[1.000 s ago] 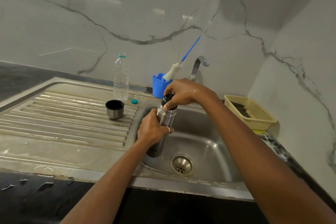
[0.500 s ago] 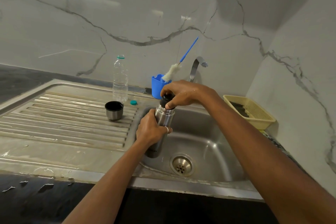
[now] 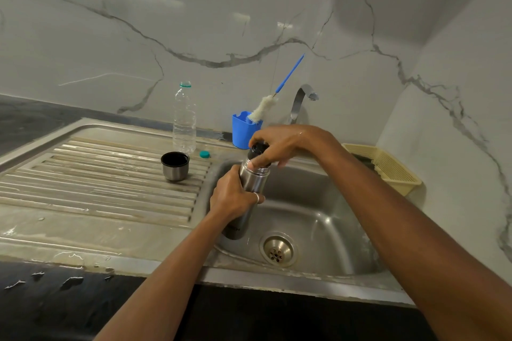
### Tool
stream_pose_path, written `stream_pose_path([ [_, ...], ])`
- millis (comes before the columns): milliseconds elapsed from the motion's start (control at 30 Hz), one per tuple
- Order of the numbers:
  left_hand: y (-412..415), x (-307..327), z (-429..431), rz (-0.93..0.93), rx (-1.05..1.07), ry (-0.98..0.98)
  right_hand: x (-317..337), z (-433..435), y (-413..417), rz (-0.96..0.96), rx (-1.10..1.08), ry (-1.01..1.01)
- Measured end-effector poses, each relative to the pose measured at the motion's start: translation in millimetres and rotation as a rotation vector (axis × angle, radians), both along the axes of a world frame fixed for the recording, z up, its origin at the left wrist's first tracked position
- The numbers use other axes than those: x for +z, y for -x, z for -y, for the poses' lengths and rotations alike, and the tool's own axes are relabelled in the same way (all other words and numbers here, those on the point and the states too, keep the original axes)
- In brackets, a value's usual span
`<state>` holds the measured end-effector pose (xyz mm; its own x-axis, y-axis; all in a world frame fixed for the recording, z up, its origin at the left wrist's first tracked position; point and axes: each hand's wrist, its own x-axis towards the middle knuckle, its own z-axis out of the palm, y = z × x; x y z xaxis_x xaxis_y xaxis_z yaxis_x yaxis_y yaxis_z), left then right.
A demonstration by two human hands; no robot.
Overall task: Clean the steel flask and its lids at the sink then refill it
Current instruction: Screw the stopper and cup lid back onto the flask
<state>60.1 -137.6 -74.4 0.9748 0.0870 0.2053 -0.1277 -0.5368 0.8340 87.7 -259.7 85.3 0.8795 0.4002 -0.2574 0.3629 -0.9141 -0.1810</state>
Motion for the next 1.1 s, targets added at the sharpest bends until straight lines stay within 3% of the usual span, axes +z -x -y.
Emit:
stream_pose_path([
  [133, 0.5, 0.1, 0.3, 0.007, -0.011, -0.004, -3.8, -1.5, -0.3, 0.183, 0.031, 0.117],
  [500, 1.3, 0.5, 0.5, 0.004, -0.021, 0.006, 2.6, -0.7, 0.4, 0.103, 0.083, 0.043],
  [800, 2.5, 1.6, 2.1, 0.009, -0.037, -0.002, -17.5, -8.1, 1.4, 0.343, -0.103, 0.201],
  [1000, 1.5, 0.8, 2.5, -0.002, -0.012, 0.012, 0.3, 2.3, 1.1, 0.085, 0.005, -0.035],
  [1100, 1.4, 1.2, 2.6, -0.005, -0.008, 0.017, -1.5, 4.3, 0.9, 0.153, 0.008, -0.033],
])
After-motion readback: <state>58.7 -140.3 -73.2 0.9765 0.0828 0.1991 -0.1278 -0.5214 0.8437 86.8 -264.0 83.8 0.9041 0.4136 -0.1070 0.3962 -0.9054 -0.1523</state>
